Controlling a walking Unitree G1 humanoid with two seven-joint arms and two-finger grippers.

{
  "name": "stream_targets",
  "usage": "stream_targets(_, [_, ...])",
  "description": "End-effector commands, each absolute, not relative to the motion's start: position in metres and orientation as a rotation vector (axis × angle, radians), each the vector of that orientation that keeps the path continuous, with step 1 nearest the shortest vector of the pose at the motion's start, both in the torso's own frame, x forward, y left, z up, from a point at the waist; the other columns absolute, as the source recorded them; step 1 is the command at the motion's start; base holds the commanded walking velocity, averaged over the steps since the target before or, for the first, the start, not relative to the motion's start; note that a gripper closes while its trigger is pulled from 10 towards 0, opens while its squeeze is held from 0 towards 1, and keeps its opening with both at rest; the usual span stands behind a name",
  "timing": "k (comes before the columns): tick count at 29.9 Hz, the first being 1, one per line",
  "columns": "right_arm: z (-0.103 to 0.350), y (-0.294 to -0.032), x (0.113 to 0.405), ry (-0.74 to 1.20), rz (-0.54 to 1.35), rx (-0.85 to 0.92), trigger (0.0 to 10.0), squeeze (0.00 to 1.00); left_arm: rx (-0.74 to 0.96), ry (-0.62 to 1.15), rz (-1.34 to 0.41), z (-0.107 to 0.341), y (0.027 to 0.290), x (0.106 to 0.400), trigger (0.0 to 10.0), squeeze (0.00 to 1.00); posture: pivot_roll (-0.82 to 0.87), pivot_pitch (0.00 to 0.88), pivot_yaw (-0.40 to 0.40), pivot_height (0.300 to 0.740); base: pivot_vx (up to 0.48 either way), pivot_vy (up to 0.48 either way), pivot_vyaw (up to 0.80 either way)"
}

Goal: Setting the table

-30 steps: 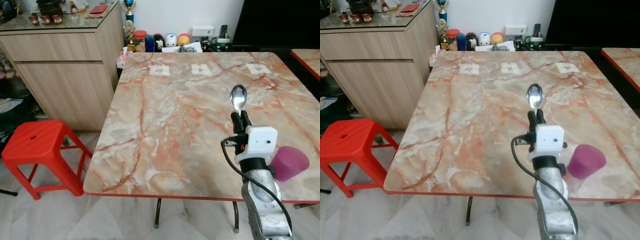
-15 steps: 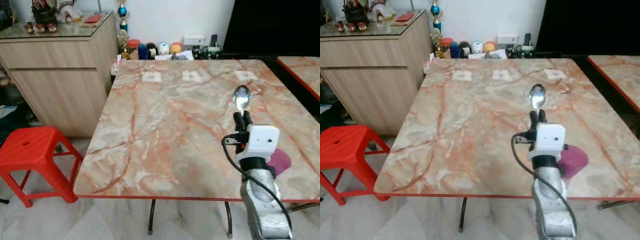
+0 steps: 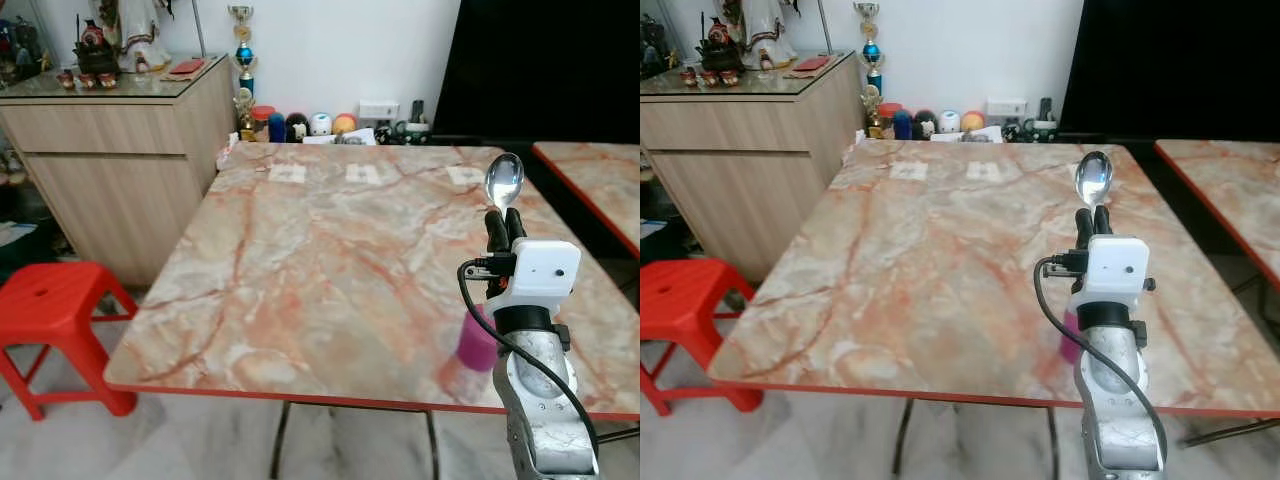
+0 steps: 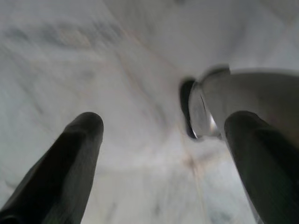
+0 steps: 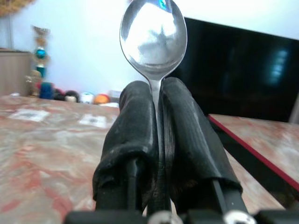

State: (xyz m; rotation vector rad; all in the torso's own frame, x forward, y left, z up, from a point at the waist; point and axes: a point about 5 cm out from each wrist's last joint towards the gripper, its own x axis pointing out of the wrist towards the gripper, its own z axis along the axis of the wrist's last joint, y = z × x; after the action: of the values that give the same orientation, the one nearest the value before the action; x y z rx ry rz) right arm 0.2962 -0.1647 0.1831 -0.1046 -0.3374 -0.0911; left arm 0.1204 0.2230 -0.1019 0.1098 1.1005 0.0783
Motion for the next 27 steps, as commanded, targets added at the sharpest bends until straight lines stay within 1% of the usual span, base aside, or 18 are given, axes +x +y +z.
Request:
stream_targets(1, [0.1901, -0.1703, 0.2961, -0.363, -0.111, -0.119, 10.0, 0.00, 0.118, 1.103, 0.074, -0.1015, 0.2237, 0.1218, 10.0, 0.00, -0.01, 0.000, -0.034, 0.740, 0.000, -0.428, 0.00])
stream_targets(10, [0.1921, -0.1746, 0.2961, -0.366, -0.137, -0.122, 10.0, 0.00, 0.116, 1.103, 0.086, -0.1011, 0.2248, 0.1227, 10.0, 0.00, 0.00, 0.025, -0.027, 0.740, 0.000, -0.427, 0.00])
stream_targets(16, [0.1918, -0.1747, 0.2968, -0.366, -0.156, -0.117, 10.0, 0.00, 0.129, 1.109, 0.088, -0.1005, 0.2285, 0.1222, 10.0, 0.00, 0.00, 0.035, -0.002, 0.740, 0.000, -0.428, 0.00])
stream_targets(27, [0.1893, -0.1770, 0.2965, -0.358, -0.183, -0.109, 10.0, 0.00, 0.147, 1.107, 0.082, -0.0995, 0.2321, 0.1223, 10.0, 0.00, -0.01, 0.049, 0.013, 0.740, 0.000, -0.427, 0.00])
